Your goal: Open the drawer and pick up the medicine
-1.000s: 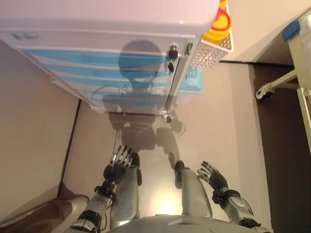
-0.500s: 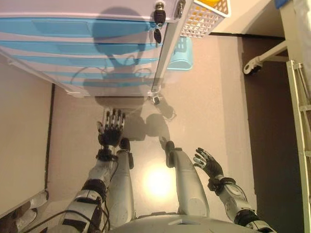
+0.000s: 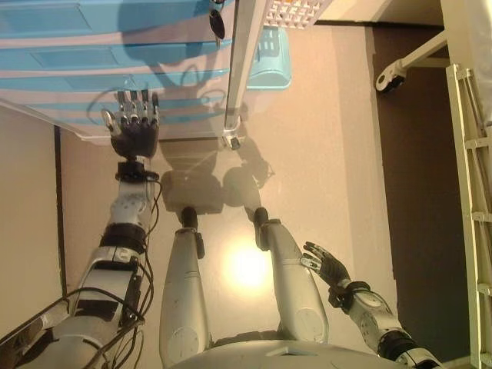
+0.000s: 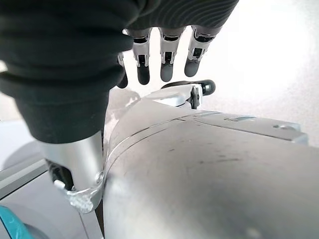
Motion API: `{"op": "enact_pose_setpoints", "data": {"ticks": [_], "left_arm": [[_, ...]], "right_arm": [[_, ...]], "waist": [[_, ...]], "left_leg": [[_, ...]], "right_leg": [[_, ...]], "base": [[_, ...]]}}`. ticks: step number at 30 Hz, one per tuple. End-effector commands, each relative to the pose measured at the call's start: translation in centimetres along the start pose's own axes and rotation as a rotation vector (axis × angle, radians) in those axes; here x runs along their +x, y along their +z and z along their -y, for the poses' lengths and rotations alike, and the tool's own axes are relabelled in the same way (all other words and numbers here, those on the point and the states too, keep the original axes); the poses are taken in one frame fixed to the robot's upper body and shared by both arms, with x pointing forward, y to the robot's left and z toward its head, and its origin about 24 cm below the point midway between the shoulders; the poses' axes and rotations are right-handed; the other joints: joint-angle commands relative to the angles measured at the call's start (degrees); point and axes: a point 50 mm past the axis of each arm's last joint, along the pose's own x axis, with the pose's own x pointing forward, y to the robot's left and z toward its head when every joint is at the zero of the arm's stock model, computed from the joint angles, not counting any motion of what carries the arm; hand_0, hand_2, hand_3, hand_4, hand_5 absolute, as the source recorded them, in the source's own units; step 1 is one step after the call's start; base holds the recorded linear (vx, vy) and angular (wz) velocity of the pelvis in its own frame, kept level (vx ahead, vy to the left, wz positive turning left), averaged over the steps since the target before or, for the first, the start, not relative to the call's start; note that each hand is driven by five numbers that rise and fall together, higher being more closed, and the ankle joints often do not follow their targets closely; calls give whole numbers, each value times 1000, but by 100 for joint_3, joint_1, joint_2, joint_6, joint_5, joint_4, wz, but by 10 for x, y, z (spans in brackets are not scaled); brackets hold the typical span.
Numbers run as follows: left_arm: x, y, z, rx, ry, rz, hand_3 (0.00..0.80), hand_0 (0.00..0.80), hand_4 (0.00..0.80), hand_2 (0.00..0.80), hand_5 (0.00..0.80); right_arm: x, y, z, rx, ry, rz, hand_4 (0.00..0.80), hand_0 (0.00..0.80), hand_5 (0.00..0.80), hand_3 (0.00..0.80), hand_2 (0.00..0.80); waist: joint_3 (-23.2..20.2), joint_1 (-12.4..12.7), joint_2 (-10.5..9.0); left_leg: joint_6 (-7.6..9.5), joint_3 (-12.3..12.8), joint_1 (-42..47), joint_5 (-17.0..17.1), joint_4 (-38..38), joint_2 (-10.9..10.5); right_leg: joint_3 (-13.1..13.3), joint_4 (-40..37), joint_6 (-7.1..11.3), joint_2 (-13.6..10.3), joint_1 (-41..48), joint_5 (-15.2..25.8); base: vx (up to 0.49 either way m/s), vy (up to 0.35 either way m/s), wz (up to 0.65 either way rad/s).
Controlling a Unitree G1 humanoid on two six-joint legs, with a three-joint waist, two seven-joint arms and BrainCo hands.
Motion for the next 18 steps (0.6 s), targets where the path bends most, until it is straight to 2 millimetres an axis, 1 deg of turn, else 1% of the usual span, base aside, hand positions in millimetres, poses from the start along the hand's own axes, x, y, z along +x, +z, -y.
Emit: {"op": "enact_pose_setpoints", "data": {"ticks": [1,6,11,12,13,15,17,18], "left_arm": [[39,17,53,8,-199,88,0,0,0,0,0],[51,29,75,31,-279,142,0,0,0,0,0],[54,41,93,36,-414,207,0,0,0,0,0],[53,42,96,46,-434,219,104,104,104,104,104],[52,42,101,59,-474,234,800,800,800,800,800],[48,39,101,68,-501,233,800,800,800,800,800],[43,36,94,62,-493,212,800,800,800,800,800],[39,34,87,61,-473,196,800,800,800,800,800]], "right_arm": [[-19,-18,9,-7,-13,-34,0,0,0,0,0],[-19,-20,8,-18,-7,-28,0,0,0,0,0],[-20,-22,7,-24,-11,-24,0,0,0,0,0],[-20,-23,7,-23,-12,-24,0,0,0,0,0],[-20,-23,6,-20,-13,-22,0,0,0,0,0],[-19,-24,4,-12,-14,-22,0,0,0,0,0],[-19,-24,2,-12,-13,-23,0,0,0,0,0],[-18,-25,1,-13,-13,-24,0,0,0,0,0]], "waist": [[-199,-99,78],[-146,-114,78],[-89,-69,83],[-80,-58,80],[-67,-25,77],[-48,26,71],[-28,71,68],[-18,105,66]], "left_leg": [[600,372,112,-203,-74,-94],[553,457,195,-189,-210,-44],[531,468,297,-197,-313,-54],[527,469,314,-199,-325,-53],[521,463,338,-200,-354,-63],[514,439,371,-186,-392,-81],[508,421,413,-175,-437,-96],[506,413,454,-160,-487,-104]], "right_leg": [[-38,-763,-178,96,-56,976],[-60,-961,-169,40,41,1011],[-105,-1088,-184,-2,184,990],[-115,-1108,-186,-9,215,986],[-133,-1140,-188,-17,255,983],[-153,-1177,-191,-20,320,984],[-172,-1212,-193,-16,383,979],[-194,-1242,-193,-15,430,976]], "base": [[-28,17,-4],[-7,8,4],[-2,9,3],[0,0,0],[0,0,0],[7,-16,2],[10,-35,5],[6,-38,6]]}}
